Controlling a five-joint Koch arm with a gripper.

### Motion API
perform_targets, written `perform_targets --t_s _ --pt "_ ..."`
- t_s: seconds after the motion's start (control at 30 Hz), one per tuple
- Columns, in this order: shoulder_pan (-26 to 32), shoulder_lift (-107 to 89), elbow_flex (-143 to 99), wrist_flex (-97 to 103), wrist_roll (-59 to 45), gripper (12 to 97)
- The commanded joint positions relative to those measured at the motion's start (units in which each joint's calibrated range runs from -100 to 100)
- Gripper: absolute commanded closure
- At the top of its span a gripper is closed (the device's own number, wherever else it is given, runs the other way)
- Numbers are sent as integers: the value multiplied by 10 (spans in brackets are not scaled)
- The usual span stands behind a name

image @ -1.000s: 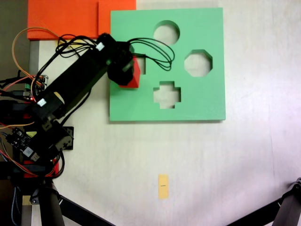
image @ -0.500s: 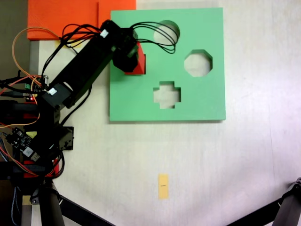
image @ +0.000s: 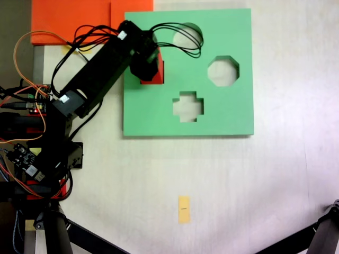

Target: Put the square block into the corresponding hole

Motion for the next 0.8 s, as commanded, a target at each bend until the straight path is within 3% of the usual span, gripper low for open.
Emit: perform_targets --t_s 0.0,0.6,0.63,0.73,0.77 --pt "5 3 30 -15 -7 799" --pt "7 87 58 -10 -19 792" --pt "7 88 57 -10 -19 770" --pt "7 88 56 -10 -19 544" --pt "7 88 55 -11 -18 505"
